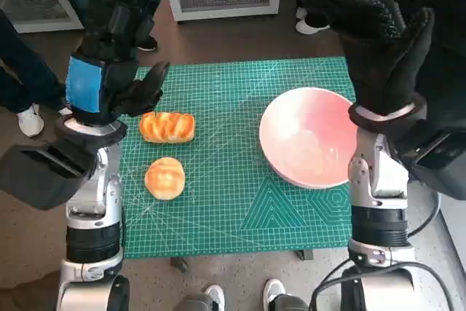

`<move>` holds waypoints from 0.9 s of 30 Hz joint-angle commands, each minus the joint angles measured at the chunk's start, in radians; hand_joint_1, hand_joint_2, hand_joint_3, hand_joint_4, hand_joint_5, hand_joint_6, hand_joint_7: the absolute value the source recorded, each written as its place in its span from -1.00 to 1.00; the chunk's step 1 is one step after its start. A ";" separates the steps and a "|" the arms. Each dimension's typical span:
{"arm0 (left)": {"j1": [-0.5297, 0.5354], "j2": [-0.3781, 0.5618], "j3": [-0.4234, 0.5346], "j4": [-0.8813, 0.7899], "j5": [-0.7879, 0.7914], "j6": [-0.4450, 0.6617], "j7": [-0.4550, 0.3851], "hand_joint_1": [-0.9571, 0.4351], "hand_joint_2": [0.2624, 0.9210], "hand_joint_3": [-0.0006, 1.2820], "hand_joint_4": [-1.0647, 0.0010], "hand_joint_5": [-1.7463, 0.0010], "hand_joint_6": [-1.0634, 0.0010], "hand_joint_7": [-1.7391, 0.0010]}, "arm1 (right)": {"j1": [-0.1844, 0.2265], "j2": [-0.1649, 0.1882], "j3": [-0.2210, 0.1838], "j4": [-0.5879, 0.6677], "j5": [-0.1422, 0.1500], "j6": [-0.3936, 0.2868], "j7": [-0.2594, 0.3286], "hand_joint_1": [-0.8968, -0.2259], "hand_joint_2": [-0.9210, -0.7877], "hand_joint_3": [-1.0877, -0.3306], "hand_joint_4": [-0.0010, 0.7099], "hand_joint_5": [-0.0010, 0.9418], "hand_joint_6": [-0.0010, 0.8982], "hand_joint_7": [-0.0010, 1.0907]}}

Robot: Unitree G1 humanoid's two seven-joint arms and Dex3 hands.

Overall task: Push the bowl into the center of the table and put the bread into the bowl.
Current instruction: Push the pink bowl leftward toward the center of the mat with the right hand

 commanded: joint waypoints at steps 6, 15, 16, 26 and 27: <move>0.003 0.010 0.000 -0.013 0.011 -0.004 -0.001 -0.70 1.00 -0.33 0.51 1.00 0.80 0.42 | 0.001 -0.057 -0.066 0.156 0.002 -0.064 0.026 -0.16 -1.00 0.05 -0.09 -1.00 -0.47 -0.27; 0.011 0.009 0.001 -0.010 0.012 -0.010 -0.001 -0.70 1.00 -0.33 0.51 1.00 0.80 0.42 | -0.048 -0.151 -0.140 0.474 -0.075 -0.167 -0.072 -0.22 -1.00 0.06 -0.10 -1.00 -0.49 -0.29; 0.012 0.009 0.001 -0.010 0.012 -0.010 0.000 -0.70 1.00 -0.33 0.51 1.00 0.80 0.42 | -0.055 -0.162 -0.146 0.513 -0.083 -0.173 -0.087 -0.23 -1.00 0.06 -0.11 -1.00 -0.49 -0.30; 0.014 0.003 -0.001 -0.014 0.015 -0.005 0.007 -0.69 1.00 -0.33 0.51 1.00 0.81 0.42 | -0.093 -0.220 -0.165 0.745 -0.135 -0.180 -0.196 -0.20 -1.00 -0.07 -0.21 -1.00 -0.53 -0.34; 0.013 0.004 -0.001 -0.014 0.015 -0.004 0.007 -0.68 1.00 -0.33 0.51 1.00 0.81 0.42 | -0.092 -0.224 -0.166 0.762 -0.141 -0.173 -0.208 -0.19 -1.00 -0.09 -0.22 -1.00 -0.54 -0.34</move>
